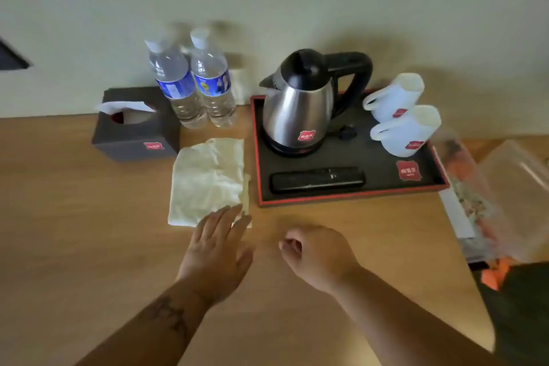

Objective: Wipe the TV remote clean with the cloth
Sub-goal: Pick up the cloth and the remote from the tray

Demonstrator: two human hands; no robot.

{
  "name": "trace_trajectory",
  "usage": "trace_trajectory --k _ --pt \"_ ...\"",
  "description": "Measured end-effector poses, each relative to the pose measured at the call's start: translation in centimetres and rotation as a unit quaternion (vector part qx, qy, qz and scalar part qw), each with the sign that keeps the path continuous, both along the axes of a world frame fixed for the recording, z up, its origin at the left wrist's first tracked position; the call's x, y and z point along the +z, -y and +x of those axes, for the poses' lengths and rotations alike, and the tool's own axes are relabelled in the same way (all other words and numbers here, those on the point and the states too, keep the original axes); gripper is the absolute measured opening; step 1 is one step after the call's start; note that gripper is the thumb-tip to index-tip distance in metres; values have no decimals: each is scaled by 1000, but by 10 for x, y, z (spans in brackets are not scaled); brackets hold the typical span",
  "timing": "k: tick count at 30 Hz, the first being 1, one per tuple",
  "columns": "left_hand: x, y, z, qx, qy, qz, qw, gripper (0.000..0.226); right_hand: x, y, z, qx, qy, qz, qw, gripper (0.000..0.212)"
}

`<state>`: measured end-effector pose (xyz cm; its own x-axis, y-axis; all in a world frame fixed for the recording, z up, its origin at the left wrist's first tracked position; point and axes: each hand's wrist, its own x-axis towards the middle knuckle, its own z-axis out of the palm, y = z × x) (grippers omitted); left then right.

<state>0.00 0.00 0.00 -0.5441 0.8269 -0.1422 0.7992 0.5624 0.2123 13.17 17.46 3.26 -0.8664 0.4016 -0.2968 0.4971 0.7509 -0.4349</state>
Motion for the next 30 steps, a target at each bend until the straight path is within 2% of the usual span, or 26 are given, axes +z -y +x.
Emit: trace_trajectory --k 4,7,11,13,14,15,17,20,25,30 --pt "-27 -8 -3 9 -3 -9 1000 70 -39 -6 1 -24 -52 45 997 30" --pt "-31 -10 -4 3 -10 -28 1000 74 -47 -9 -10 -27 -96 61 993 34" --pt "-31 -11 -5 -6 -13 -36 999 75 -19 -22 -34 23 -91 -38 995 21" --pt "-31 -11 -5 -1 -17 -37 999 76 -1 -41 -50 32 -132 6 991 18" --pt "-32 -11 -5 -3 -20 -32 999 76 7 -54 -58 45 -140 51 988 25" --pt "-32 -11 -5 -5 -20 -31 999 76 12 -68 -66 68 -115 92 987 35" --pt "-33 -11 -6 -7 -19 -22 1000 76 19 -93 -81 127 2 154 980 51" --pt "-33 -10 -6 -7 -19 -19 1000 76 13 -109 -94 178 99 182 962 46" --pt "-35 -9 -7 -5 -15 -19 1000 77 8 -115 -101 202 98 167 960 51" --pt "-37 -7 -7 -11 -15 3 1000 75 21 -111 -101 172 72 146 972 60"
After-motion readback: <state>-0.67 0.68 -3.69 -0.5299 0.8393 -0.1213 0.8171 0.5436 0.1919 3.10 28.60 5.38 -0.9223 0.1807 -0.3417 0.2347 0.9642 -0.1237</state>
